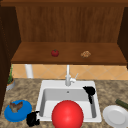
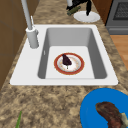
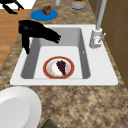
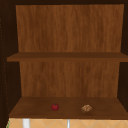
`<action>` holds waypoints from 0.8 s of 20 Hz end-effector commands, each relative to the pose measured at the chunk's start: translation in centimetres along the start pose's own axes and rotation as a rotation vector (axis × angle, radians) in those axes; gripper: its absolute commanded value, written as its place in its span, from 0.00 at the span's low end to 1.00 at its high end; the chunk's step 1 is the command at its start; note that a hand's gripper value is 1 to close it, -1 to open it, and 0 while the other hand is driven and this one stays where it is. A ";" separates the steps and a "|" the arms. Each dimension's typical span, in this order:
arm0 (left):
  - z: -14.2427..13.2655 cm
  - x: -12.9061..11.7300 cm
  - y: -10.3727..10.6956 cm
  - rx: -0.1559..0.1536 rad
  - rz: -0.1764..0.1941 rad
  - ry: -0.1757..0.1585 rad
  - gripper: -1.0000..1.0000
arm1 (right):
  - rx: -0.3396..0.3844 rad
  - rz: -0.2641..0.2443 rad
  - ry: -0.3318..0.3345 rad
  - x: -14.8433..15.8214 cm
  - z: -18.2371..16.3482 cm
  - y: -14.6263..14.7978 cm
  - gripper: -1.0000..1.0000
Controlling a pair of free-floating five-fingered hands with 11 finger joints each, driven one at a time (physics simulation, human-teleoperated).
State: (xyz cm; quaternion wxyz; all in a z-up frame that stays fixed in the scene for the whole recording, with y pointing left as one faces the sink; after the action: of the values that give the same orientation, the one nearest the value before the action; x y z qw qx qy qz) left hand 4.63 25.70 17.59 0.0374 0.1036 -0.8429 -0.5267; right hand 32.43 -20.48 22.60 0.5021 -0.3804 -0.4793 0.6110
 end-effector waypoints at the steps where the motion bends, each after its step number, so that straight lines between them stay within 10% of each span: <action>1: 0.0 0.0 0.0 0.000 0.000 0.000 0.50 | -0.049 -0.023 0.034 -0.2 2.1 -2.1 0.00; 16: 0.0 0.0 0.0 0.000 0.000 0.000 0.50 | -0.079 -0.025 0.108 -0.1 8.8 -10.6 0.00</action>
State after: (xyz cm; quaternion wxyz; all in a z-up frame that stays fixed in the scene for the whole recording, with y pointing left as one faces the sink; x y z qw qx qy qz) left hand 4.63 25.70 17.59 0.0374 0.1036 -0.8429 -0.5267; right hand 27.35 -21.98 33.39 0.5050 -0.4172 -0.4822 0.5817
